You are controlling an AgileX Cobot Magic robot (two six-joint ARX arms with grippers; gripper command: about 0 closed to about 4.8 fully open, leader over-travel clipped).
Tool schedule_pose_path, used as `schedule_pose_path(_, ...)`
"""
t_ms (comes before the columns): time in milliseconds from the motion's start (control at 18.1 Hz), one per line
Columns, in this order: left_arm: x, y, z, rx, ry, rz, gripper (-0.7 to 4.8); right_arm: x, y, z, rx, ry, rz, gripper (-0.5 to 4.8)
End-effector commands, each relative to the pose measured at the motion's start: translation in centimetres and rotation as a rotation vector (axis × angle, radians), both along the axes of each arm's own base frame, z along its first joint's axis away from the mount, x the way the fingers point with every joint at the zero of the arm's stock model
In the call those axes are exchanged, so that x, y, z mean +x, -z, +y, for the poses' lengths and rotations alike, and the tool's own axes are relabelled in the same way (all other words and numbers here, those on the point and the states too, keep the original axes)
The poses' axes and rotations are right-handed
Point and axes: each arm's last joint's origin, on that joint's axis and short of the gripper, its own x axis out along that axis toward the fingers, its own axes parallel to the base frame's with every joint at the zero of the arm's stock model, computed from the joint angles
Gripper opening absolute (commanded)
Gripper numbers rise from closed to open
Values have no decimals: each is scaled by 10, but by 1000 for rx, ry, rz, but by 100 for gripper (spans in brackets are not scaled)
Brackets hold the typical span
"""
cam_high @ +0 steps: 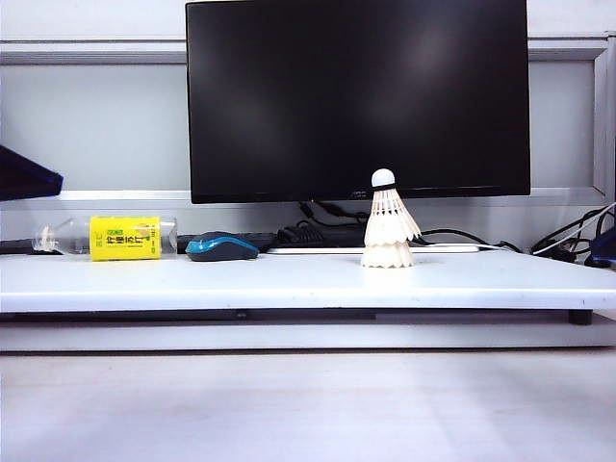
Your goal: Stack the badminton balls on the table vertically.
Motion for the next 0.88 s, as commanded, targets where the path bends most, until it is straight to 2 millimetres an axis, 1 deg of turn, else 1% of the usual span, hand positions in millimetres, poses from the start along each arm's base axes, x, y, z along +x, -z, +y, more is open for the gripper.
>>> schedule_pose_path(55, 0, 1, 0, -6, 1, 3, -5, 0, 0, 0, 3, 2, -9, -1)
schedule_pose_path(441, 0, 0, 0, -8, -1, 1, -5, 0, 0, 0, 3, 3, -9, -1)
schedule_pose_path(551, 2, -1, 2, -15, -26, -7, -6, 0, 0, 0, 3, 3, -9, -1)
schedule_pose_path(662, 4, -2, 7, -20, -70, -13, -5, 0, 0, 0, 3, 3, -9, -1)
schedule_pose_path(882, 9, -7, 21, -56, -207, -61, -5, 0, 0, 0, 3, 3, -9, -1)
